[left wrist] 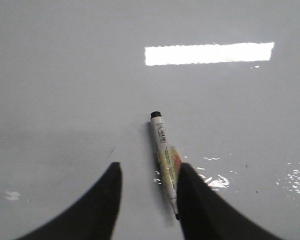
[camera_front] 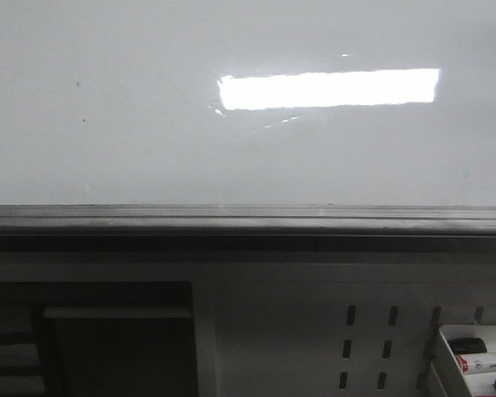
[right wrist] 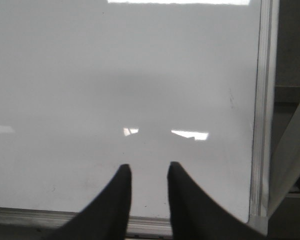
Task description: Write number 4 on whiteboard
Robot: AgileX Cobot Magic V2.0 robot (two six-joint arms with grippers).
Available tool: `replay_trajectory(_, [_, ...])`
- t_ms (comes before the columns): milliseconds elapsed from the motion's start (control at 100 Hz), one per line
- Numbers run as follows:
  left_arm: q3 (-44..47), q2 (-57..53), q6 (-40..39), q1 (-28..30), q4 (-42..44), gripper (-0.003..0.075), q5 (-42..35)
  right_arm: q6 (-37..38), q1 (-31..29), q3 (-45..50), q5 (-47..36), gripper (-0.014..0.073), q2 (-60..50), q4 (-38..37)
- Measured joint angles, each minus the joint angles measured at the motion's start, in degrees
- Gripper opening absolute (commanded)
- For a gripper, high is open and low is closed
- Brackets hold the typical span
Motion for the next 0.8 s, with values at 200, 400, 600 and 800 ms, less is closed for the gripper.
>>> replay_trajectory(200, [0.0, 0.0, 0.0, 0.12, 0.0, 0.0586, 0.0, 0.0, 0.0, 0.0, -0.11, 0.047, 0.0, -0.62])
replay_trajectory(400, [0.0, 0.0, 0.0, 0.12, -0.77, 0.0585, 0.0, 0.0, 0.0, 0.0, -0.11, 0.047, 0.0, -0.62])
replay_trajectory(600, [0.0, 0.02, 0.0, 0.12, -6.05, 0.0585, 0.0, 0.0, 0.0, 0.0, -0.11, 0.047, 0.0, -0.72])
replay_trajectory(800, [0.67, 4.59, 0.93, 0.12, -7.47, 0.0585, 0.71, 0.0, 0.0, 0.0, -0.11, 0.047, 0.0, -0.72])
